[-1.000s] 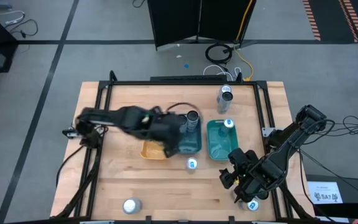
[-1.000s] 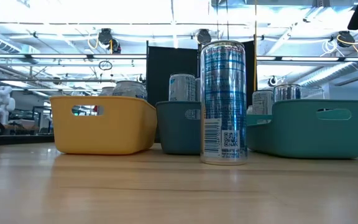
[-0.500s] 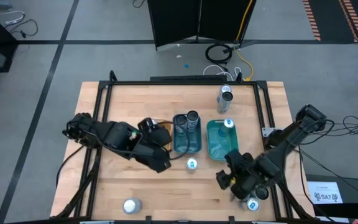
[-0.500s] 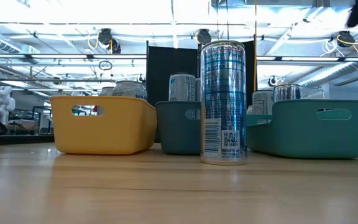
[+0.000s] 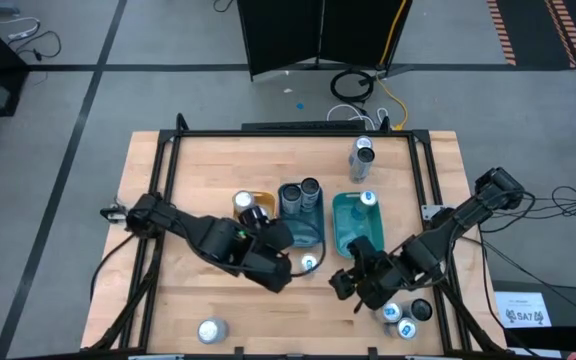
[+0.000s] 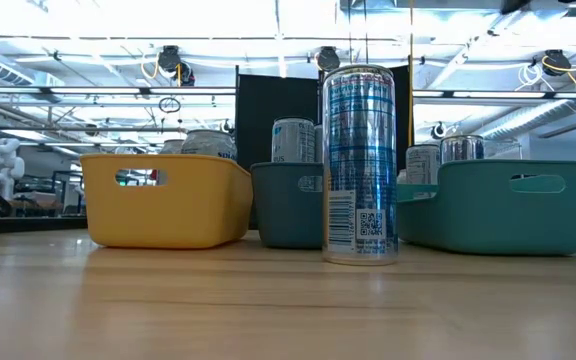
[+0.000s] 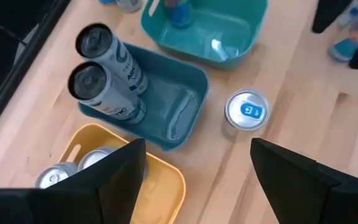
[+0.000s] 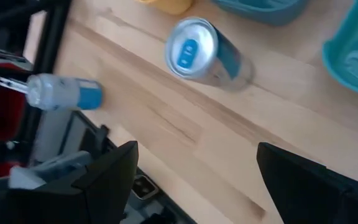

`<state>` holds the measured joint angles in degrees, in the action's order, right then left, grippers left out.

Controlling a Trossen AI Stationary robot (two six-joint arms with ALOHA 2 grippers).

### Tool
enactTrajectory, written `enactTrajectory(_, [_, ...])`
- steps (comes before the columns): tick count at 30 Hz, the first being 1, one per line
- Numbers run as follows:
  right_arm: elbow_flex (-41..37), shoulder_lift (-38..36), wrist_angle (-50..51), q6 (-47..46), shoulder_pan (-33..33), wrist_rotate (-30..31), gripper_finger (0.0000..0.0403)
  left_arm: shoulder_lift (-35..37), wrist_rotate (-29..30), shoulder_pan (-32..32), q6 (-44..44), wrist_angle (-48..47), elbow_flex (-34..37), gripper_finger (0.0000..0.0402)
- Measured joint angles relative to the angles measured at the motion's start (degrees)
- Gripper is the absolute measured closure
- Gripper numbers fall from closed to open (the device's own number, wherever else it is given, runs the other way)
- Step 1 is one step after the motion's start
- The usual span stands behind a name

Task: Sort soda cans
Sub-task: Put the blue-white soda can into the yellow bin

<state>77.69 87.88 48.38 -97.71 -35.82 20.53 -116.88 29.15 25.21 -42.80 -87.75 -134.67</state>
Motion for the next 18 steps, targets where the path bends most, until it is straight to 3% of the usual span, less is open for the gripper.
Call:
enactTrajectory(7, [0.0, 0.0, -4.3, 0.0, 0.1, 0.1, 0.0082, -1.5, 2.5, -0.7, -6.4, -2.0, 0.0, 0.0102])
enactTrajectory(12, [0.0, 0.0, -5.3, 0.0, 0.1, 0.1, 0.0082, -1.5, 0.1, -2.0, -7.6, 2.4, 0.0, 0.0098])
enactTrajectory(18, [0.0, 0.0, -5.8, 0.0, 0.1, 0.1, 0.0082, -1.3, -2.9, -2.5, -7.9, 6.3, 0.0, 0.0026])
